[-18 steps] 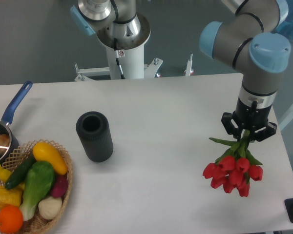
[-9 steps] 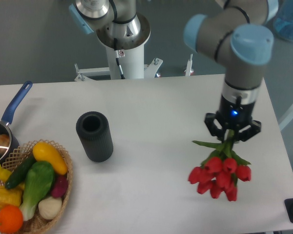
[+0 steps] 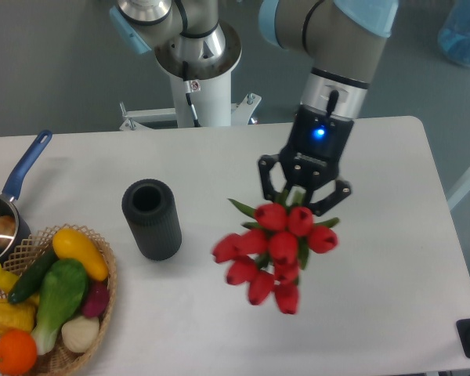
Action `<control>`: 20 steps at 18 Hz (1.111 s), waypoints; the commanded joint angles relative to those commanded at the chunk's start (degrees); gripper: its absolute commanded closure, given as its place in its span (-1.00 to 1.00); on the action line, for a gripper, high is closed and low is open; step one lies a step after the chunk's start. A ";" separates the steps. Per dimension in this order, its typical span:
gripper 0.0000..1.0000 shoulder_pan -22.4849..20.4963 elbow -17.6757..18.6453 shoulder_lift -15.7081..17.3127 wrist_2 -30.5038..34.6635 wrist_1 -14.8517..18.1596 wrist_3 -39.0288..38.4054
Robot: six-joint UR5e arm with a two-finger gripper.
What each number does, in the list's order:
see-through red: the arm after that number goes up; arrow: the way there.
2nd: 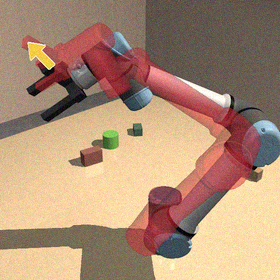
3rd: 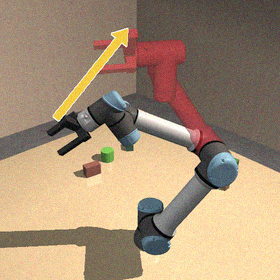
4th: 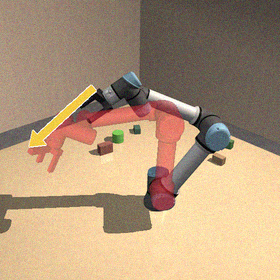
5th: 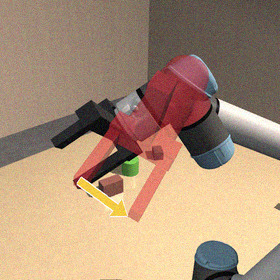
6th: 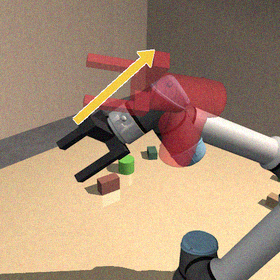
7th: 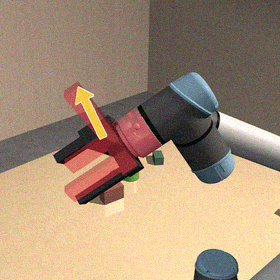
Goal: Insert the flowers into the vase
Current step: 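Carry the tulips over the black vase, stems pointing down, then lower the tulip stems into the black vase opening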
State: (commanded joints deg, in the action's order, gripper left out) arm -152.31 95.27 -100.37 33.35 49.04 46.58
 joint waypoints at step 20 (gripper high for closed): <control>1.00 0.35 21.18 7.20 -34.14 -3.34 18.90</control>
State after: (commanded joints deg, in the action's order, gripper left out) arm -151.96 116.45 -93.17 -0.79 45.70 65.48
